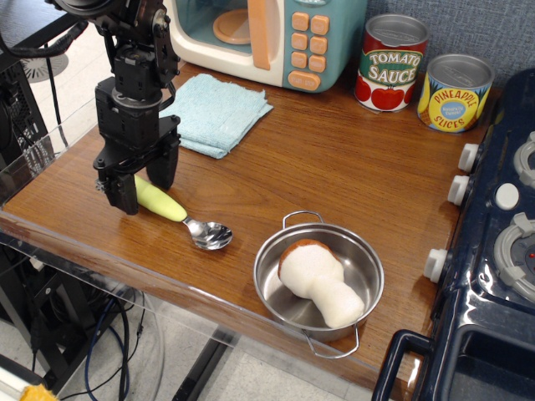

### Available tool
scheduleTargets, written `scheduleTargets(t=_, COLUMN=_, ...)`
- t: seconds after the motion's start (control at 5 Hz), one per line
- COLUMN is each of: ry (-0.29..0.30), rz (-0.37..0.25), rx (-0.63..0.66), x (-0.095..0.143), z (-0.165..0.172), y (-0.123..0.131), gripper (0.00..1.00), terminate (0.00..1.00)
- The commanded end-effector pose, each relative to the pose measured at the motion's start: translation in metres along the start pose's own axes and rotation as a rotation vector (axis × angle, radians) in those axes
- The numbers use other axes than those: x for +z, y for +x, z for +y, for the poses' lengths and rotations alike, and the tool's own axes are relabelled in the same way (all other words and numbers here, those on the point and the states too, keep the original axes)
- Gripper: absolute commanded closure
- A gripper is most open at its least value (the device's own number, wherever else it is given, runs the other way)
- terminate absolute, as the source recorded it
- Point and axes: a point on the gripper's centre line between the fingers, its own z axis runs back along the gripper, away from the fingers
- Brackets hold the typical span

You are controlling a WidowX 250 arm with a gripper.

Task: Pick up the spoon and rotate it 90 degrees

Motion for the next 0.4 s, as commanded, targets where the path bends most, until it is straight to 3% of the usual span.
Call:
scheduleTargets(t=0.0, ry=-0.081, rz=-0.094, rx=-0.031, x=0.063, z=-0.004, y=-0.002, gripper=0.0, terminate=0.0)
scheduleTargets(t=0.2, ry=-0.128, rz=-0.119, rx=-0.044, x=0.089, z=-0.004, y=-0.004, gripper=0.0, terminate=0.0)
